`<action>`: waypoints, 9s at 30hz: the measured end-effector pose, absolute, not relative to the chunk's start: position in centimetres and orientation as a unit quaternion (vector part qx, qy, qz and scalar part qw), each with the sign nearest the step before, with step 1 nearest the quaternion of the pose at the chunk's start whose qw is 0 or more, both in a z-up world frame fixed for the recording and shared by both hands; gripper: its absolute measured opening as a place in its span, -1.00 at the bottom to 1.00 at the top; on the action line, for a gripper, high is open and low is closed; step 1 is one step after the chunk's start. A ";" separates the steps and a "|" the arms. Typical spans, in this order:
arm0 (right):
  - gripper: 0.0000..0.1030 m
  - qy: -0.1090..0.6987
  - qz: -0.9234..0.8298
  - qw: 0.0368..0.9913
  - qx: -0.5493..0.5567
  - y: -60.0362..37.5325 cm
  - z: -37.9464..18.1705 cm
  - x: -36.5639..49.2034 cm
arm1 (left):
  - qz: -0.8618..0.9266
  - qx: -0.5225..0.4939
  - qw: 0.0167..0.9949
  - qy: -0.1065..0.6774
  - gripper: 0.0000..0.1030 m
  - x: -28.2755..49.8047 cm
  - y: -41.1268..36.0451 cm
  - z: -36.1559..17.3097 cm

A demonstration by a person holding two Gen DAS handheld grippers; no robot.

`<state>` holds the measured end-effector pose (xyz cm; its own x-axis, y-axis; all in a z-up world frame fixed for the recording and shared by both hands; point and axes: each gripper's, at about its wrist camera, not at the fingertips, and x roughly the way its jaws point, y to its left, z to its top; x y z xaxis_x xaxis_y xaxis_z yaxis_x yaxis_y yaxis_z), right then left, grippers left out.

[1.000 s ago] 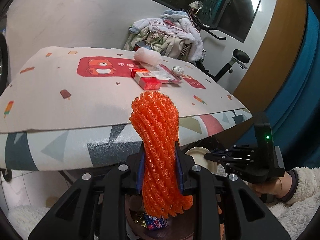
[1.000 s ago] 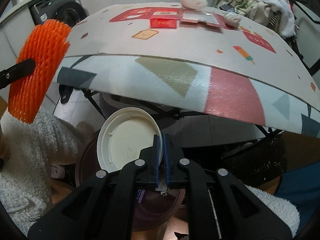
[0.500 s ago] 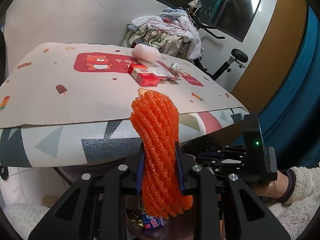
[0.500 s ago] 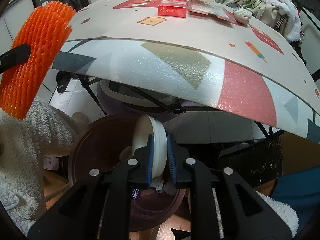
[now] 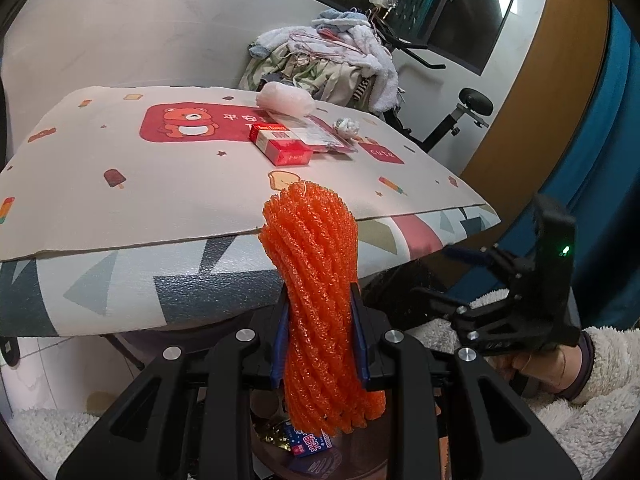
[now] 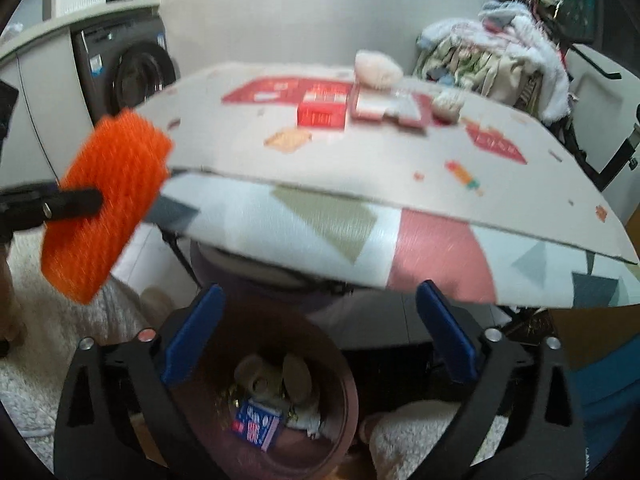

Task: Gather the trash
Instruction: 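Open the right tool to drop the lid while the left tool drops the orange mesh, then move both tools back over the table toward the remaining items, then grasp the red Double Happiness pack with the left tool while the right tool grasps the crumpled white bag, then carry the red pack and white bag over the brown bin with both tools, then open the left tool to drop the red pack while the right tool drops the white bag, then move both tools back over the table toward the pink card package and foam sleeve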

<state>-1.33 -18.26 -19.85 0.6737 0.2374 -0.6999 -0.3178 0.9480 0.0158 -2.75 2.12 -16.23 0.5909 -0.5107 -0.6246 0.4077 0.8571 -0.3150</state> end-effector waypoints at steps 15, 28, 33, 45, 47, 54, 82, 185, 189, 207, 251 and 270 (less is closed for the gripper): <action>0.89 0.355 0.107 0.929 0.010 -21.4 -19.0 -1.1 | -0.289 -0.006 0.875 0.389 -0.44 -2.8 -1.1 -17.2; 0.89 0.365 0.102 0.925 0.025 -22.0 -19.5 -0.9 | -0.249 0.003 0.884 0.396 0.79 -2.1 -1.1 -17.8; 0.89 0.371 0.100 0.923 0.024 -21.9 -19.7 -0.7 | -0.222 -0.005 0.891 0.396 0.84 -1.8 -0.3 -17.7; 0.89 0.369 0.099 0.924 0.032 -22.3 -19.7 -0.7 | -0.191 -0.032 0.903 0.385 0.85 -1.8 1.5 -16.9; 0.89 0.368 0.100 0.924 0.032 -22.3 -19.6 -0.8 | -0.189 -0.034 0.904 0.381 0.85 -1.9 1.7 -16.7; 0.89 0.372 0.103 0.922 0.034 -22.5 -19.0 -0.4 | -0.174 -0.049 0.911 0.371 0.85 -1.2 3.1 -15.1; 0.89 0.369 0.084 0.926 -0.014 -27.3 -13.6 14.0 | -0.176 -0.073 0.898 0.397 0.85 15.0 -0.4 -11.2; -0.03 0.369 0.176 0.911 0.049 -22.4 -13.7 3.9 | -0.226 0.050 0.892 0.389 0.11 2.2 -4.1 -14.9; -0.03 0.370 0.181 0.910 0.052 -21.9 -14.4 2.2 | -0.244 0.068 0.881 0.399 0.11 -0.3 -5.0 -17.0; -0.03 0.404 0.177 0.891 0.108 -23.4 -18.7 0.4 | -0.279 0.073 0.851 0.439 0.14 -1.5 -6.7 -21.3; 0.01 0.485 0.232 0.840 -0.073 -14.9 -24.3 -0.7 | -0.117 0.006 0.930 0.348 0.80 -1.9 3.8 -15.7; 0.89 0.464 0.195 0.862 -0.063 -16.0 -23.2 -0.4 | -0.102 -0.001 0.928 0.358 0.83 -1.3 4.1 -16.0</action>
